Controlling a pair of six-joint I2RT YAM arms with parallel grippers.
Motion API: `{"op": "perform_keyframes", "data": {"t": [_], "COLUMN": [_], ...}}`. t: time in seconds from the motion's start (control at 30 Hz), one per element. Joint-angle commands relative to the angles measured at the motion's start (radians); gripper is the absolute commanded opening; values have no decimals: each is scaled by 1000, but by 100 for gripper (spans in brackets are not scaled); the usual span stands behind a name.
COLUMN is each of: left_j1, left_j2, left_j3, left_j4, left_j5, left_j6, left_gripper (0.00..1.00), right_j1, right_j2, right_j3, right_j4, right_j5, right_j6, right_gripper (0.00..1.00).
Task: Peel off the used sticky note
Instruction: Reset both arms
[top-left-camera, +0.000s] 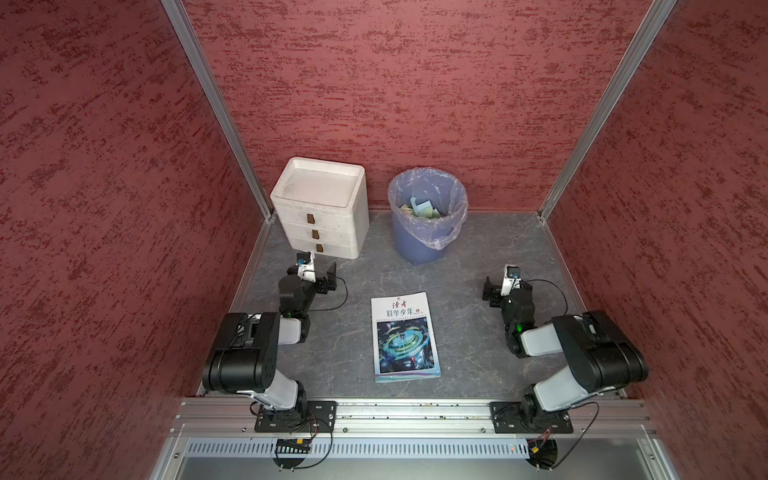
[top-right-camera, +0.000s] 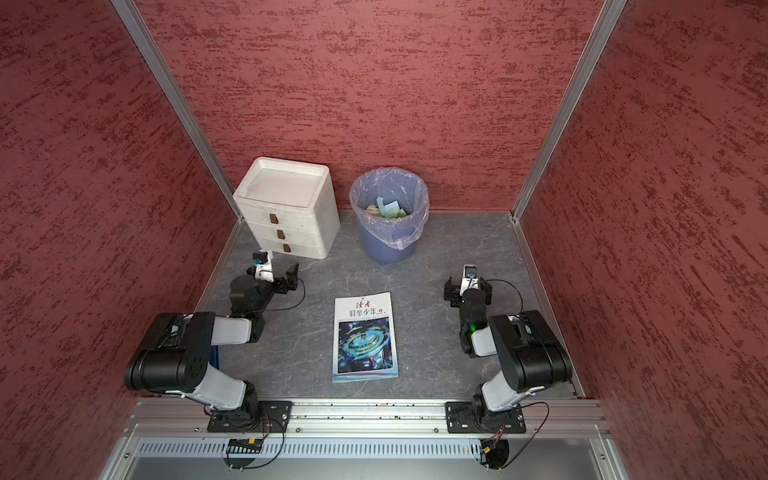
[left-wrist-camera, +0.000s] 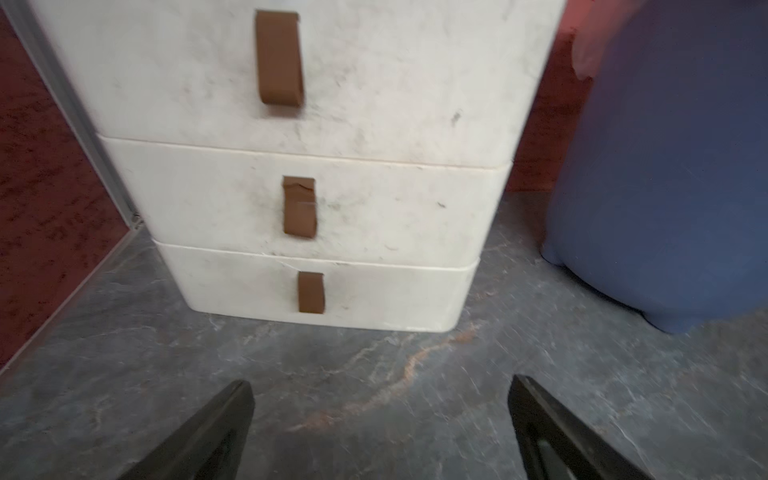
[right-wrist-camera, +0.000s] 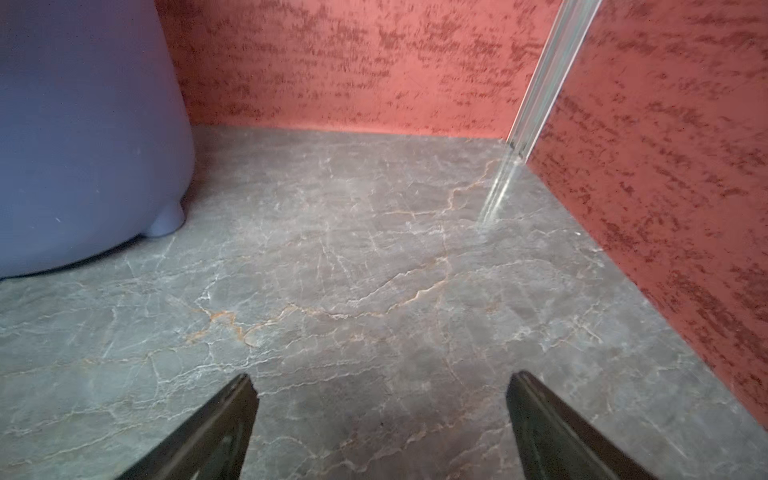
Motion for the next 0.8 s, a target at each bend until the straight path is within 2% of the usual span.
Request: {"op": "perform_keyframes", "data": {"t": [0.0,0.77], "left_j1": [12,12], "left_j2": [-7,-8], "left_j3": [-1,-3], "left_j4": [-87,-84], "left_j5": [-18,-18], "left_j6": [-29,-30], "left_gripper": [100,100], "right_j1": [-57,-63], "right_j2": [-21,-22], "right_j3": [86,78], "right_j4": [-67,-46], "right_j5": [-59,-58], "right_j6": [46,45], "right_gripper": [99,99]}}
